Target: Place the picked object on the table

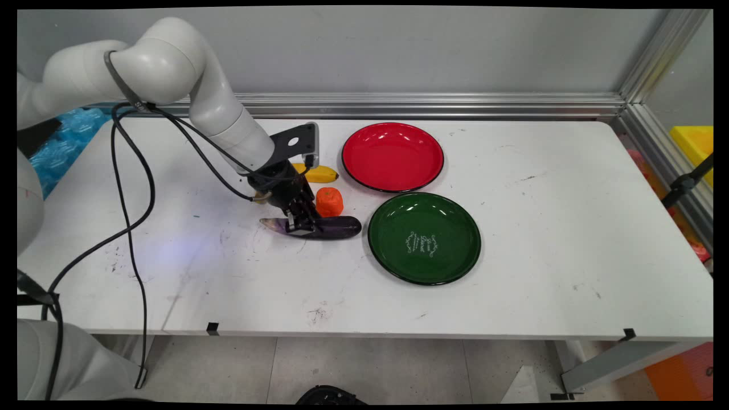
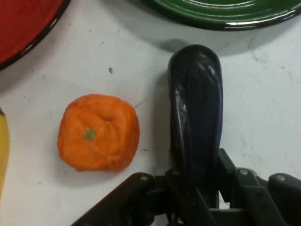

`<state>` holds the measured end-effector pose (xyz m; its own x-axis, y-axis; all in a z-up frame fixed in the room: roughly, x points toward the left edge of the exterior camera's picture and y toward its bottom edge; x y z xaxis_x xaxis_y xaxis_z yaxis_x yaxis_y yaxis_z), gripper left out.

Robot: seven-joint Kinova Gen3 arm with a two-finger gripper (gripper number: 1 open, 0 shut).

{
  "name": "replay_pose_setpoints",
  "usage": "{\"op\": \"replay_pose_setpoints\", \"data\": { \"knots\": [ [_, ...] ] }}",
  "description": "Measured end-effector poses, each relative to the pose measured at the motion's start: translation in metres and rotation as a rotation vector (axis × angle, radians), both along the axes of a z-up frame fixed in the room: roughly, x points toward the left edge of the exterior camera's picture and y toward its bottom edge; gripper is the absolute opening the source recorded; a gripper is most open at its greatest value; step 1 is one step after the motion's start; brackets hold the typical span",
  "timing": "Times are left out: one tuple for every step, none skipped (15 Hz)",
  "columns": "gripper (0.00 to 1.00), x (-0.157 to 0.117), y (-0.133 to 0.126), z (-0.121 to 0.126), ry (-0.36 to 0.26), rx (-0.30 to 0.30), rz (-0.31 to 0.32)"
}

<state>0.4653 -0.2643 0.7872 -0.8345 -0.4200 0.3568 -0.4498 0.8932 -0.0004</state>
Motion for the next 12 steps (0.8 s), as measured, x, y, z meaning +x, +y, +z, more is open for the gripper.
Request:
{"op": "replay_pose_setpoints", "data": {
  "knots": [
    [0.00, 0.0009, -0.0002, -0.0011, 0.000, 0.001, 0.001],
    [0.00, 0.0014, -0.0004, -0.0019, 0.000, 0.002, 0.002],
    [0.00, 0.0019, -0.0006, -0.0028, 0.001, 0.003, 0.004],
    [0.00, 0.0023, -0.0008, -0.0036, 0.001, 0.004, 0.005],
    [1.00, 0.0025, -0.0011, -0.0043, 0.003, 0.005, 0.008],
    [1.00, 0.0026, -0.0014, -0.0050, 0.005, 0.006, 0.010],
    [1.00, 0.0027, -0.0017, -0.0055, 0.007, 0.007, 0.014],
    [1.00, 0.0026, -0.0024, -0.0060, 0.011, 0.007, 0.018],
    [1.00, 0.0022, -0.0032, -0.0063, 0.014, 0.008, 0.022],
    [1.00, 0.0014, -0.0043, -0.0059, 0.017, 0.007, 0.024],
    [1.00, -0.0002, -0.0060, -0.0049, 0.021, 0.006, 0.028],
    [1.00, -0.0027, -0.0082, -0.0029, 0.025, 0.004, 0.032]
  ]
}}
